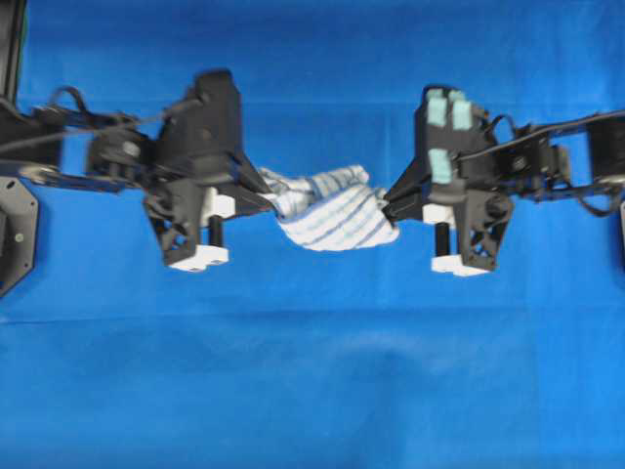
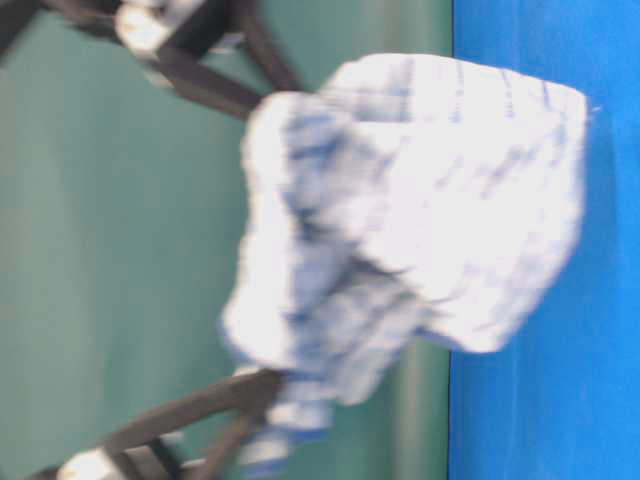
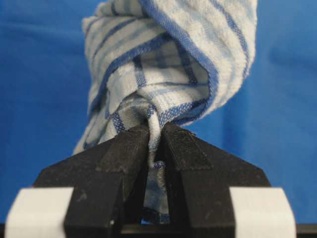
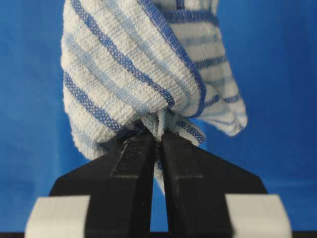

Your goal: Lift the towel with both arms.

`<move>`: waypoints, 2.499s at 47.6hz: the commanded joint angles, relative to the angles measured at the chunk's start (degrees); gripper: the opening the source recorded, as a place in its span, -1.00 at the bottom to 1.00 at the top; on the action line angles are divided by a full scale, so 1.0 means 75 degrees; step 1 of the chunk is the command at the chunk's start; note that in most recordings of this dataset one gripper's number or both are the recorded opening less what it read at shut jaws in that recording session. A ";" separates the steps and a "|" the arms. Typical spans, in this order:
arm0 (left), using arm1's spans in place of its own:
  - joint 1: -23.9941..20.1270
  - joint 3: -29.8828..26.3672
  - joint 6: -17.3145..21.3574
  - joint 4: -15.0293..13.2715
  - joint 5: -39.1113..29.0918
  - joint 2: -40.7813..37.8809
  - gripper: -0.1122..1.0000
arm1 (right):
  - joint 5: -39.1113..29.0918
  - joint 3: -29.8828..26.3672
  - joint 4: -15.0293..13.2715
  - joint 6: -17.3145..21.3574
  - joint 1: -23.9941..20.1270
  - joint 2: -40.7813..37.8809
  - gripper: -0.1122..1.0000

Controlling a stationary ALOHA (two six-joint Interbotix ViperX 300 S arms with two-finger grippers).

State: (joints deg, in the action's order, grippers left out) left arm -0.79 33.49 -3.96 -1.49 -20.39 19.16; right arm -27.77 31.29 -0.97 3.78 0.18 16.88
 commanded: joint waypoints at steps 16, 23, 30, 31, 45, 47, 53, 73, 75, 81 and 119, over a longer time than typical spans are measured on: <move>-0.0012 -0.1664 -0.0012 0.0000 -0.1664 0.1266 -0.70 | -0.1770 -0.1910 -0.0270 -0.0012 0.0023 0.1020 -0.69; -0.0012 -0.2062 -0.0012 0.0012 -0.1969 0.1312 -0.70 | -0.2145 -0.2355 -0.0270 0.0012 0.0012 0.1137 -0.69; -0.0012 -0.2109 0.0035 0.0023 -0.2051 0.1230 -0.70 | -0.2203 -0.2355 -0.0270 0.0012 0.0012 0.1066 -0.69; -0.0012 -0.2109 0.0059 0.0023 -0.2051 0.1219 -0.70 | -0.2203 -0.2355 -0.0270 0.0012 0.0000 0.1043 -0.69; -0.0012 -0.2074 0.0070 0.0059 -0.1898 0.1266 -0.66 | -0.2180 -0.2367 -0.0270 -0.0035 0.0000 0.1008 -0.69; -0.0012 -0.2074 0.0070 0.0047 -0.1887 0.1277 -0.55 | -0.2168 -0.2367 -0.0270 -0.0035 0.0000 0.0996 -0.69; -0.0012 -0.2062 0.0059 0.0059 -0.1734 0.1277 -0.01 | -0.2121 -0.2355 -0.0281 -0.0035 0.0000 0.0996 -0.67; -0.0023 -0.2004 0.0070 0.0047 -0.1641 0.1312 0.86 | -0.2156 -0.2297 -0.0563 0.0012 0.0000 0.0996 0.41; -0.0012 -0.2004 0.0070 0.0059 -0.1641 0.1324 0.86 | -0.2168 -0.2297 -0.0563 0.0012 0.0000 0.0996 0.42; -0.0012 -0.1934 0.0059 0.0047 -0.1617 0.1277 0.86 | -0.2168 -0.2238 -0.0563 0.0023 0.0000 0.0996 0.42; 0.0047 -0.0023 0.0141 0.0047 0.1359 -0.1512 0.86 | -0.0082 0.1371 -0.0539 0.0809 -0.0105 0.0070 0.42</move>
State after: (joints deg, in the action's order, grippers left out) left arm -0.53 33.05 -2.81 -1.23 -12.92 9.32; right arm -30.85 40.43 -5.01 9.58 -0.18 18.11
